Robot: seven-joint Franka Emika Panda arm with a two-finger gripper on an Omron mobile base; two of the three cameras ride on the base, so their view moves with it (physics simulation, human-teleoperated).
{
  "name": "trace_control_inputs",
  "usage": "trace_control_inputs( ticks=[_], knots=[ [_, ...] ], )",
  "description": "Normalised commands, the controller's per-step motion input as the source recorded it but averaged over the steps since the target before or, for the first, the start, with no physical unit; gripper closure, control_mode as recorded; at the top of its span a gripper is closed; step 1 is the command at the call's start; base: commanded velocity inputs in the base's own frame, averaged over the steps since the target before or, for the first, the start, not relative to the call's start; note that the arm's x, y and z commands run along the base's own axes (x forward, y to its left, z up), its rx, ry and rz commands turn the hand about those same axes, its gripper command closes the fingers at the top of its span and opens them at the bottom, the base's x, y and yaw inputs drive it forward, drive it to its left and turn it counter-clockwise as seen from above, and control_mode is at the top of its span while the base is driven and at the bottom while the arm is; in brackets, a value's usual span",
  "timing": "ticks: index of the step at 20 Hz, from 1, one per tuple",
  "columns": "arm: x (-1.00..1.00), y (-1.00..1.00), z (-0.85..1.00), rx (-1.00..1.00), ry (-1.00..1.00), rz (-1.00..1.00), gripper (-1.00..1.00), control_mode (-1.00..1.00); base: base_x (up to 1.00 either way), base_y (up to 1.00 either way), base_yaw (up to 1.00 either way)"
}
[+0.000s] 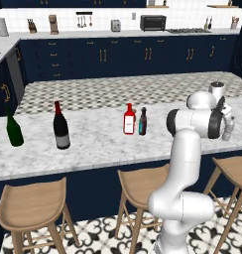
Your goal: Move the plastic bottles in the middle to the plastics group, and the glass bottles in the middle to the glass group.
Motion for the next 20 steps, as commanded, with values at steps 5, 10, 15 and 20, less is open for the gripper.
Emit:
trace_control_inputs(
  ticks=[5, 10, 15, 20],
  knots=[
    [-0.01, -0.07, -0.46, 0.00, 0.00, 0.00, -1.00, -1.00, 0.00, 0.00, 0.00],
    [-0.03, -0.09, -0.05, 0.00, -0.08, 0.00, -1.00, -1.00, 0.00, 0.00, 0.00],
    [-0.02, 0.00, 0.10, 0.00, -0.15, 0.05, -1.00, -1.00, 0.00, 0.00, 0.00],
    [-0.16, 0.21, 0.29, -0.01, -0.05, 0.11, -1.00, -1.00, 0.00, 0.00, 0.00]
  ],
)
